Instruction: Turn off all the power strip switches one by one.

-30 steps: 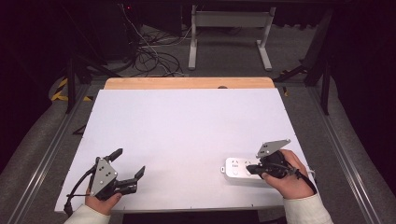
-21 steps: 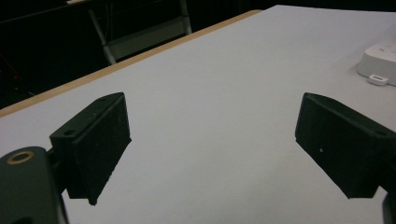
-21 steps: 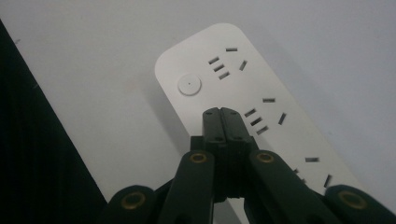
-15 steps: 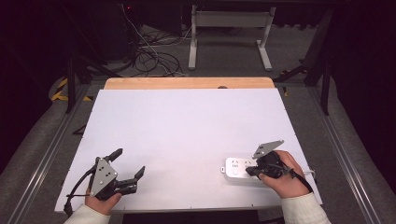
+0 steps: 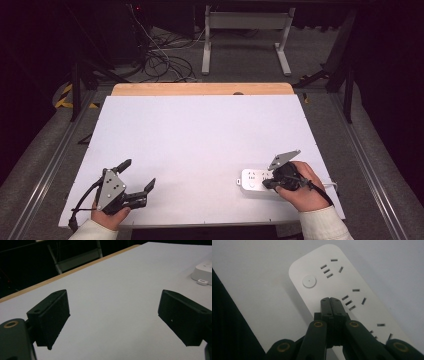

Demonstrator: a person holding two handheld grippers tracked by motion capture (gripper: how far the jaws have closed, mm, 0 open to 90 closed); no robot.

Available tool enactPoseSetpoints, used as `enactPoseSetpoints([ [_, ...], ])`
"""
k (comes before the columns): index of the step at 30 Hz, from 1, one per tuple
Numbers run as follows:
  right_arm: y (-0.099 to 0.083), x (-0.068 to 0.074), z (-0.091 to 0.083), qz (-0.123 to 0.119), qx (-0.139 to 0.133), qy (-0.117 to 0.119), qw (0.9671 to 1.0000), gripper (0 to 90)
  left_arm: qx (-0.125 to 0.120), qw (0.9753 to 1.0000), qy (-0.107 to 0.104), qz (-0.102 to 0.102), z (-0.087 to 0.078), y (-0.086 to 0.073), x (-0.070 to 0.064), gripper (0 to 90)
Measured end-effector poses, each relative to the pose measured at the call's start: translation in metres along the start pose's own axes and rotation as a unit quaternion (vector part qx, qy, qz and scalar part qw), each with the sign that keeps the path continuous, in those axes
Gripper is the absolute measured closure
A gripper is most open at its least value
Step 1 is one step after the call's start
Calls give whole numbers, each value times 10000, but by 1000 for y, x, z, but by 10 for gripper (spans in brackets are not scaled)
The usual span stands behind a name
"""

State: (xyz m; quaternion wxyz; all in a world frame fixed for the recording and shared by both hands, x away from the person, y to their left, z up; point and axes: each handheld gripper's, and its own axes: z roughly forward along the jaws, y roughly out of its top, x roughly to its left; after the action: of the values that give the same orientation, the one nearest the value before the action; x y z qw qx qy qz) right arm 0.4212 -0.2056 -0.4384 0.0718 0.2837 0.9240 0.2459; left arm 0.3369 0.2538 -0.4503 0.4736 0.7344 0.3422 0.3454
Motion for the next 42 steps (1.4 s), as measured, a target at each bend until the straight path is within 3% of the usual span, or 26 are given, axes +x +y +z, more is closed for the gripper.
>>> enactPoseSetpoints([
  [17,3,-1,3,133,94,32,9999,900,20,10000,-7,14,1,0,-2,109],
  [21,6,4,4,-62,8,-104,9999,900,5,10000,23,31,0,0,-1,109],
  [22,7,4,1,-61,-158,-42,9998,900,1,10000,16,15,0,0,-1,109],
  [26,7,3,-9,-20,-521,-210,9984,900,5,10000,17,-10,1,0,1,110],
  [29,6,4,-15,-10,-679,-206,9975,900,2,10000,14,7,1,0,0,109],
  [42,6,6,-21,-53,-804,-218,9965,900,0,10000,14,-2,1,0,0,109],
])
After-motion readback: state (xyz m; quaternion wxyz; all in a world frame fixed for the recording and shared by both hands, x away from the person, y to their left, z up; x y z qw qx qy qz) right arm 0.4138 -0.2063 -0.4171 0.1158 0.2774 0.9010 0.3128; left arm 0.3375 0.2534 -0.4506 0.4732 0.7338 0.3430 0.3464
